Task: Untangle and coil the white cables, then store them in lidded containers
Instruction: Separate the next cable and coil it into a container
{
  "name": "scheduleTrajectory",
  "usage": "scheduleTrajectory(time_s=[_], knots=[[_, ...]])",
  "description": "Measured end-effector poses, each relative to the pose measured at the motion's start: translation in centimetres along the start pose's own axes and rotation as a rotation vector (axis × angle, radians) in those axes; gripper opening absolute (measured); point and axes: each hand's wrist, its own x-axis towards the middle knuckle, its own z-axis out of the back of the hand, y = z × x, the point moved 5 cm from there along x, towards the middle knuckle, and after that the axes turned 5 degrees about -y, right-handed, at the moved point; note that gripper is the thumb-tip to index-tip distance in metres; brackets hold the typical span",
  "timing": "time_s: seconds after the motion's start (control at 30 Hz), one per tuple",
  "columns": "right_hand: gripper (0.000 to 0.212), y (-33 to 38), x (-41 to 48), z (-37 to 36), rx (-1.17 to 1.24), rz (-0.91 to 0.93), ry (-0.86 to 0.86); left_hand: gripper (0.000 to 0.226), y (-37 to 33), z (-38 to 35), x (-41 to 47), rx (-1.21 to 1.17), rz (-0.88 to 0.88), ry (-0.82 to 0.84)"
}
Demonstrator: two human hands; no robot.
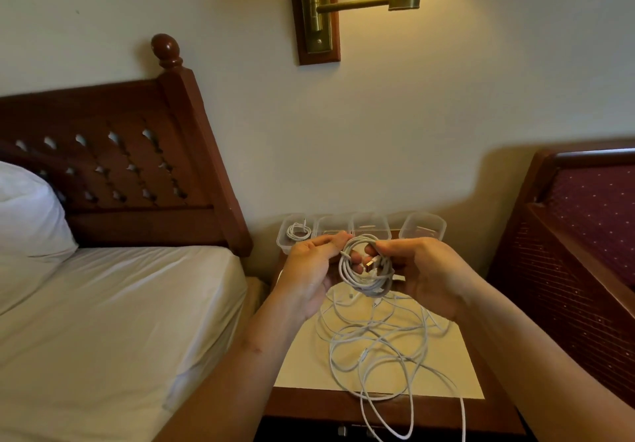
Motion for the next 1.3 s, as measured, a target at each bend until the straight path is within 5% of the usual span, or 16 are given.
scheduleTrajectory(time_s=[0.23,0.47,0.63,0.9,1.3], knots=[[0.019,-2.4,6.9,-4.1,-0.07,-0.087,-0.13,0.033,-0.2,5.8,5.3,0.698,-0.25,-0.14],[0.016,-3.4,17.7,-7.1,-0.228,-0.12,-0.241,0.048,-0.4,14.8,14.6,0.802,-0.187,-0.386],[0.007,-3.2,27.0,-9.7,-0.355,-0.028,-0.292,0.024,2.1,20.2,22.6,1.021,-0.095,-0.418],[0.008,-6.9,37.2,-13.4,-0.684,0.009,-0.258,0.035,6.3,21.6,29.4,0.879,0.17,-0.399],[0.017,-8.6,39.6,-15.7,-1.266,0.149,-0.1,0.014,7.4,21.1,30.8,0.745,0.087,-0.418]])
